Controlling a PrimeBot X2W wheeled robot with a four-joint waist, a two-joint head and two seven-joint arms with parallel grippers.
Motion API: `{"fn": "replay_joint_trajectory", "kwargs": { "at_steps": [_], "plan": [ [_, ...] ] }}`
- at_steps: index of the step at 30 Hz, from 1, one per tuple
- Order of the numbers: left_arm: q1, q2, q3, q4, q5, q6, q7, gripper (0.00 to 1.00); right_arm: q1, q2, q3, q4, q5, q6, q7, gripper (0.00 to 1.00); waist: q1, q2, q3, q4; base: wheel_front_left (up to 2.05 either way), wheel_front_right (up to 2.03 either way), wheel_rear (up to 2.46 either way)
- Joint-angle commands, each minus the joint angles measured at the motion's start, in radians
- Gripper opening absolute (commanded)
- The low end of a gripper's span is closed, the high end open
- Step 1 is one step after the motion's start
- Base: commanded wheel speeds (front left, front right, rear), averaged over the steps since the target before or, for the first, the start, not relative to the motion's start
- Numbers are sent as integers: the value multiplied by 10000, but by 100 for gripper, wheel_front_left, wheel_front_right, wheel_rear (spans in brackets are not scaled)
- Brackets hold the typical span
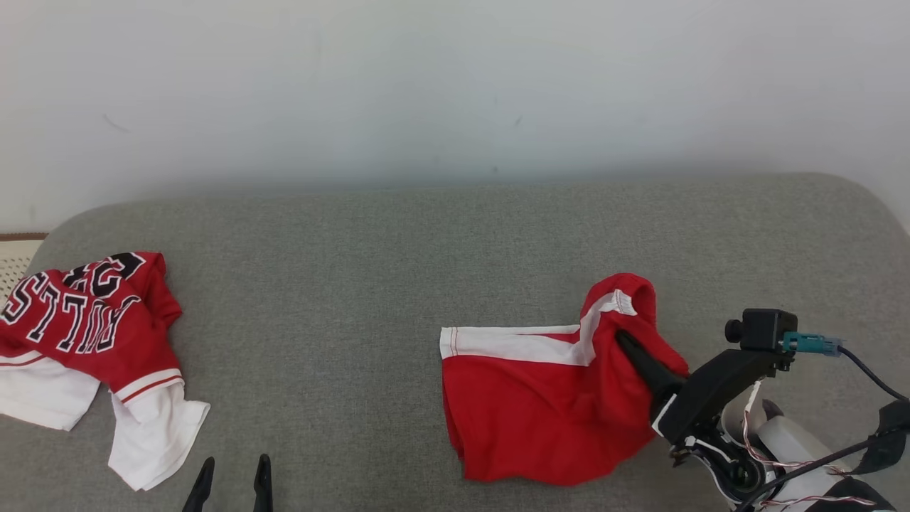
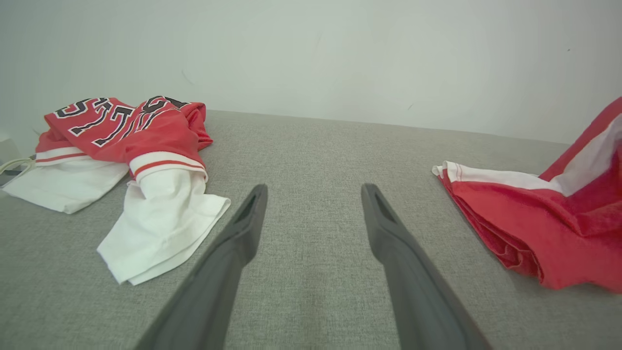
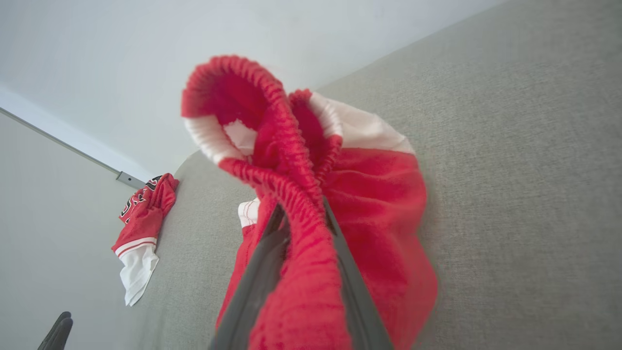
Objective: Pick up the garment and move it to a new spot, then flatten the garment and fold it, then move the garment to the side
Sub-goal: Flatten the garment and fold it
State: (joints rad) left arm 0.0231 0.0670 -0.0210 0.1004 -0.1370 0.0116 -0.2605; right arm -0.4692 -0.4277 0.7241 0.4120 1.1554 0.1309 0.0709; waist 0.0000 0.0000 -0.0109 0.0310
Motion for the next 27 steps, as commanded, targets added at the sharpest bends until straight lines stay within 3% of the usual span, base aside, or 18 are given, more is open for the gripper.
{"fn": "replay_joint_trajectory", "kwargs": {
  "at_steps": [1, 12, 27],
  "plan": [
    [4, -11, -11, 56, 56, -1, -31, 100, 14, 82, 75, -89, 149, -2, 48, 0, 0, 0, -10, 136, 0, 0, 0],
    [-238, -99, -324, 349, 62, -255, -33, 100, -409, 635, 832, 350, 554, -1, 323, 0, 0, 0, -13, 921, 0, 0, 0],
    [-552, -152, -747, 600, -41, -315, -32, 100, -1213, 1840, 1464, 3031, 12, -1, -615, 0, 0, 0, 218, 1608, 0, 0, 0]
  ]
}}
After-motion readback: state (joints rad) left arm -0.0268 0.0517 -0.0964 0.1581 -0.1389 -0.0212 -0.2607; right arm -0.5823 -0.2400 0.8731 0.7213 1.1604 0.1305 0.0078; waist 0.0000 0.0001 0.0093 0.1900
